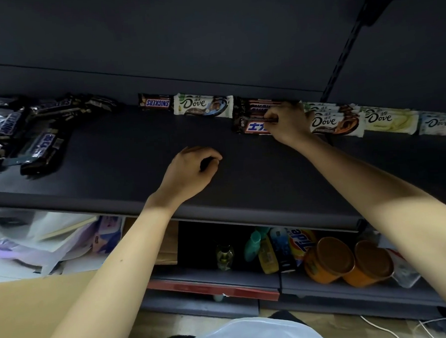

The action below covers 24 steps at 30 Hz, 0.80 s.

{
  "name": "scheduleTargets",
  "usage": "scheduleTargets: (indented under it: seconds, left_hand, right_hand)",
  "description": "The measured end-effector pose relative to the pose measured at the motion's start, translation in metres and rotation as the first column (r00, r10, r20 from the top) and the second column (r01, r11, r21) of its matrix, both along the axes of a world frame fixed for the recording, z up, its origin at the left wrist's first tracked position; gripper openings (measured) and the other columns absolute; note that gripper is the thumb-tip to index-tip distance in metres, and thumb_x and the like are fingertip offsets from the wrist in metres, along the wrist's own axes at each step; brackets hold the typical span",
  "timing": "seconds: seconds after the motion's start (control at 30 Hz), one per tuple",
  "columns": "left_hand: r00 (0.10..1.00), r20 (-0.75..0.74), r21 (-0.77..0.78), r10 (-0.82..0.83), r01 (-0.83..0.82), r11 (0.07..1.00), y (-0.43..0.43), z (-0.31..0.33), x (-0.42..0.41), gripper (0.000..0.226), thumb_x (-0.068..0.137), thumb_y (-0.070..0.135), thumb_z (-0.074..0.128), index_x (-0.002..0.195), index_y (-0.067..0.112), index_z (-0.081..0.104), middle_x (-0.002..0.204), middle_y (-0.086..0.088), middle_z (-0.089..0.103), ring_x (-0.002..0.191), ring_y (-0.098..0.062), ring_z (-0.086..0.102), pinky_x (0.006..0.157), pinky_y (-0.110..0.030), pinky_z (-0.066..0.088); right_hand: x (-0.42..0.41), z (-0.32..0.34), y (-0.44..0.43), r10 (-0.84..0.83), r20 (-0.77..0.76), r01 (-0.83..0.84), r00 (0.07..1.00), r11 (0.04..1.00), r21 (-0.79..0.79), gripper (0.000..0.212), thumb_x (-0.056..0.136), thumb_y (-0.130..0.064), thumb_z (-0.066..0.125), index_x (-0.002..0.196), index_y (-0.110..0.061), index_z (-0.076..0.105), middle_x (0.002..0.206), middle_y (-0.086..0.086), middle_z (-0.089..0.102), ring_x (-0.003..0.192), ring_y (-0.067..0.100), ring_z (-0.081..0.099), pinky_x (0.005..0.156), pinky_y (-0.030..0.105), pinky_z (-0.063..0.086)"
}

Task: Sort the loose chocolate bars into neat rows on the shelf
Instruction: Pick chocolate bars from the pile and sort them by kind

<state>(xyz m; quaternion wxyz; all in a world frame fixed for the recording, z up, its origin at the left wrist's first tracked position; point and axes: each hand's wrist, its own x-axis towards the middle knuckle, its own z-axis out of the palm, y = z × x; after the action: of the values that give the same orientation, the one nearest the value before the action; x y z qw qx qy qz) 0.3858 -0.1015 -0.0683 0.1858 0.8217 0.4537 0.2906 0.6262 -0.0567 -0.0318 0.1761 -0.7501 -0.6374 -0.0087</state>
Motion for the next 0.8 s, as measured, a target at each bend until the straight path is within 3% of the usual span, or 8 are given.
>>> scheduleTargets:
  seconds: [0.13,0.3,0.47,0.6,0.8]
  left_hand:
    - [0.997,-0.036,0.066,0.069,-0.067,0.996,0.002,0.005,-0.025,0.02,0.092,0.022,0.051,0.106,0.024,0.065,0.11,0.007,0.064,0.106,-0.018,0.053,0.084,-0.035,0.048]
    - [0.986,-0.022,0.131,0.166,-0.162,0.978,0.008,0.015,-0.095,0.018,0.091,0.019,0.052,0.103,0.02,0.065,0.106,0.004,0.065,0.101,-0.022,0.055,0.081,-0.037,0.048]
    - [0.952,-0.023,0.118,0.305,-0.3,0.946,0.013,0.01,-0.177,0.02,0.09,0.02,0.049,0.1,0.019,0.067,0.106,-0.001,0.067,0.102,-0.026,0.057,0.08,-0.036,0.047]
    - [0.915,-0.047,0.092,0.4,-0.395,0.914,0.018,0.007,-0.227,0.019,0.09,0.016,0.051,0.1,0.019,0.067,0.107,0.0,0.067,0.101,-0.025,0.058,0.081,-0.033,0.045]
    - [0.917,-0.022,0.112,0.398,-0.394,0.912,0.022,-0.004,-0.27,0.018,0.086,0.016,0.054,0.096,0.017,0.069,0.101,-0.003,0.069,0.094,-0.028,0.06,0.077,-0.035,0.049]
  right_hand:
    - [-0.034,0.004,-0.001,0.037,0.027,-0.038,0.999,0.999,0.031,0.038,0.088,-0.029,0.055,0.126,-0.025,0.053,0.135,0.001,0.041,0.129,0.031,0.026,0.105,0.048,0.019]
    - [-0.137,0.003,0.012,0.31,-0.071,-0.314,0.948,0.948,-0.057,0.029,0.089,-0.031,0.055,0.118,-0.028,0.057,0.135,-0.002,0.04,0.132,0.027,0.023,0.103,0.042,0.023]
    - [-0.239,-0.007,0.026,0.504,-0.179,-0.521,0.845,0.851,-0.067,0.022,0.09,-0.032,0.054,0.111,-0.028,0.061,0.13,-0.003,0.046,0.125,0.022,0.032,0.1,0.039,0.024]
    - [-0.301,-0.015,0.033,0.544,-0.226,-0.561,0.808,0.827,-0.018,0.022,0.09,-0.035,0.054,0.11,-0.027,0.062,0.127,-0.004,0.05,0.123,0.021,0.039,0.1,0.039,0.026]
    - [-0.371,-0.018,0.04,0.475,-0.233,-0.501,0.848,0.863,-0.066,0.037,0.089,-0.052,0.048,0.117,-0.029,0.055,0.12,-0.003,0.054,0.113,0.018,0.05,0.094,0.039,0.025]
